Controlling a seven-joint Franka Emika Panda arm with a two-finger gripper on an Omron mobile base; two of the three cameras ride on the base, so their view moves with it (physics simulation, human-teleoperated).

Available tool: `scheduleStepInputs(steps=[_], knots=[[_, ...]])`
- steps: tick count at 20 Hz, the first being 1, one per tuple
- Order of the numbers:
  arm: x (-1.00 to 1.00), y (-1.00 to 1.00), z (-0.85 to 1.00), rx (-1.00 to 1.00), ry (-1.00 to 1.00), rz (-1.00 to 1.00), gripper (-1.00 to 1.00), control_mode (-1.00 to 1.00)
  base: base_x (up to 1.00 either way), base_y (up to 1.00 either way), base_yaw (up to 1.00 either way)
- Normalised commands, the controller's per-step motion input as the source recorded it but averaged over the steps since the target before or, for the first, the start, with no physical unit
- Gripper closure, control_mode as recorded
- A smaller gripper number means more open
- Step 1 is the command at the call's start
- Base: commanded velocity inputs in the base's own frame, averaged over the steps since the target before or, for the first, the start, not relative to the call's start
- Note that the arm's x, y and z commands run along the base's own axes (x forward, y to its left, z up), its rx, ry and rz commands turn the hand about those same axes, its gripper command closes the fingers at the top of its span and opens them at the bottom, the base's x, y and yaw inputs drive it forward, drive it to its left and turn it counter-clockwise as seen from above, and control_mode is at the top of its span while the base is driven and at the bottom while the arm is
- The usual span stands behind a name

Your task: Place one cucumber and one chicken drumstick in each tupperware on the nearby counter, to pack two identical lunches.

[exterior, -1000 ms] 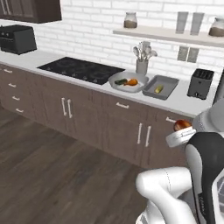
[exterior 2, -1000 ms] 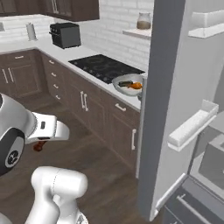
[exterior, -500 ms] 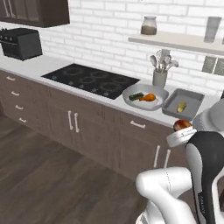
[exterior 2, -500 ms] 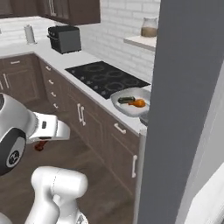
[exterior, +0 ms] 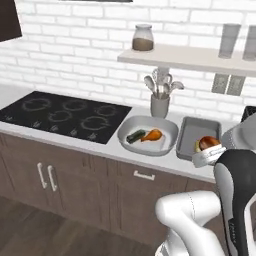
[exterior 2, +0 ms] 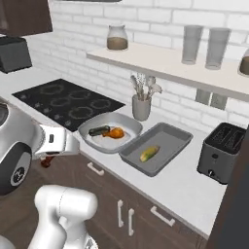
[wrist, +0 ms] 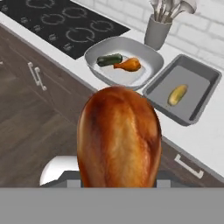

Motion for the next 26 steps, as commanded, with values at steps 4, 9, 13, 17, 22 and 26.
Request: scheduleStepInputs(steps=[4, 9, 13, 17, 22, 26], knots=[[0.0, 0.0, 0.0, 0.0, 0.0, 0.0, 1.0, 1.0, 0.89, 0.15, -0.58], [0.0, 0.0, 0.0, 0.0, 0.0, 0.0, 1.0, 1.0, 0.19, -0.11, -0.66], [0.25, -0.04, -0.07, 0.0, 0.0, -0.08, 1.0, -1.0, 0.36, -0.06, -0.36], [1.0, -0.01, -0.48, 0.0, 0.02, -0.22, 1.0, -1.0, 0.0, 0.0, 0.0], [1.0, 0.0, -0.86, 0.03, 0.08, -0.15, 1.0, -1.0, 0.0, 0.0, 0.0], [1.0, 0.0, -0.97, 0.12, 0.1, -0.08, 1.0, -1.0, 0.0, 0.0, 0.0]])
